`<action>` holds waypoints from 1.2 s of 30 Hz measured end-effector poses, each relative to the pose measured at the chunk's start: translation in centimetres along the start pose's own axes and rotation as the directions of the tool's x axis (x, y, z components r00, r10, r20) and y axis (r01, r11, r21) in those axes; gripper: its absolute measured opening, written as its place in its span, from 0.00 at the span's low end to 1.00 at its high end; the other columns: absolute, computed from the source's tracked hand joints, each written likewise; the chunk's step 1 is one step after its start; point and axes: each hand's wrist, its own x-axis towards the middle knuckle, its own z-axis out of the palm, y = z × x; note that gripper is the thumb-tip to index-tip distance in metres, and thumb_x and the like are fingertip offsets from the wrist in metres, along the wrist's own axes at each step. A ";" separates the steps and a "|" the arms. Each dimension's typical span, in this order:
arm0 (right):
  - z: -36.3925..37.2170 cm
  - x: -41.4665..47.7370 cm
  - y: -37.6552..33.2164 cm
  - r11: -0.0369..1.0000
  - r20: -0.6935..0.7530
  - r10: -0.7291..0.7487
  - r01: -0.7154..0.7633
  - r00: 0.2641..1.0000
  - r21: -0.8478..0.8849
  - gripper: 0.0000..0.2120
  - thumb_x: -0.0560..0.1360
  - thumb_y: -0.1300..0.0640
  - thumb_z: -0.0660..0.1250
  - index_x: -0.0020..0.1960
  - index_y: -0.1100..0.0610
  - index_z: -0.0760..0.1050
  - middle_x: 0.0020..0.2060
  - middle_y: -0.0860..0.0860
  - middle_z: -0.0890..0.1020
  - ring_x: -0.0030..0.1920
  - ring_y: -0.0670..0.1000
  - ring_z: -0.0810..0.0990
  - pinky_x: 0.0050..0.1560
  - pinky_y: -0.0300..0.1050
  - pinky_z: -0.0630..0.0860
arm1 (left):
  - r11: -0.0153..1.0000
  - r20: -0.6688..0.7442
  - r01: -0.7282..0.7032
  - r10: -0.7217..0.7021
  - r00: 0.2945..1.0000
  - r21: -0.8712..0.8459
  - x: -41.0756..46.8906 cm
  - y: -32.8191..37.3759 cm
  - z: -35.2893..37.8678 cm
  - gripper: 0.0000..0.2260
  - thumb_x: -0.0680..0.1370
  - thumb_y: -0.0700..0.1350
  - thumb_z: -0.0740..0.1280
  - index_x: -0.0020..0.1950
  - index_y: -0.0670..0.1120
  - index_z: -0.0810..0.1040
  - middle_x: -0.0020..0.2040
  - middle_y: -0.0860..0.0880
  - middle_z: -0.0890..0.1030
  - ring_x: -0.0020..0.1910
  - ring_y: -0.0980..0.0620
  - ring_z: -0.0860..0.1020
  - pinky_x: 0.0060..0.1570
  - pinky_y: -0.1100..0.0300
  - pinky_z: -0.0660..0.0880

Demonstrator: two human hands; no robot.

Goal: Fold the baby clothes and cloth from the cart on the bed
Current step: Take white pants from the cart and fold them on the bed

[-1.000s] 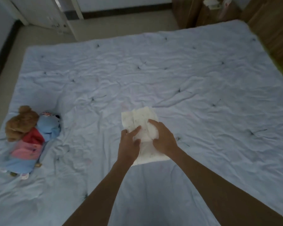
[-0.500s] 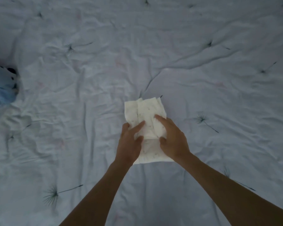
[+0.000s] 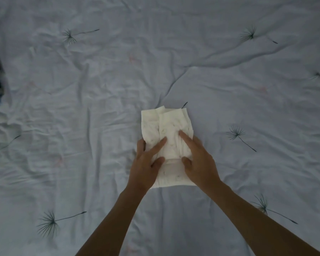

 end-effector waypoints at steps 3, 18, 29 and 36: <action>0.0 0.0 0.3 0.998 0.004 -0.025 0.025 1.000 -0.053 0.42 0.79 0.61 0.68 0.83 0.34 0.54 0.78 0.42 0.65 0.64 0.49 0.79 0.57 0.52 0.83 | 1.000 0.019 -0.002 0.003 1.000 -0.014 0.1 -0.2 -0.3 0.29 0.84 0.48 0.70 0.79 0.72 0.66 0.71 0.58 0.60 0.65 0.64 0.64 0.62 0.69 0.68; -4.0 3.6 -0.1 0.888 0.068 -0.274 0.280 0.959 -0.366 0.55 0.67 0.41 0.81 0.85 0.38 0.53 0.78 0.52 0.65 0.74 0.57 0.64 0.73 0.58 0.68 | 0.987 -0.036 -0.141 0.144 0.989 0.079 -0.3 2.1 -3.1 0.34 0.75 0.59 0.78 0.79 0.70 0.69 0.83 0.54 0.52 0.78 0.47 0.58 0.74 0.51 0.65; -2.9 5.9 1.0 0.964 0.035 -0.264 0.265 0.964 -0.008 0.40 0.70 0.31 0.67 0.80 0.41 0.67 0.63 0.50 0.72 0.64 0.53 0.70 0.67 0.50 0.68 | 0.967 -0.040 -0.046 0.037 0.999 -0.251 1.7 5.0 -4.2 0.32 0.73 0.57 0.81 0.75 0.67 0.75 0.71 0.59 0.67 0.68 0.71 0.67 0.62 0.78 0.69; -2.9 6.4 1.0 0.959 0.127 -0.217 0.188 0.968 0.212 0.39 0.70 0.36 0.70 0.79 0.39 0.65 0.57 0.52 0.72 0.59 0.50 0.72 0.62 0.34 0.68 | 0.955 -0.007 0.013 -0.015 1.000 -0.296 3.2 4.0 -4.4 0.33 0.73 0.52 0.83 0.74 0.68 0.75 0.65 0.55 0.77 0.68 0.53 0.76 0.68 0.46 0.78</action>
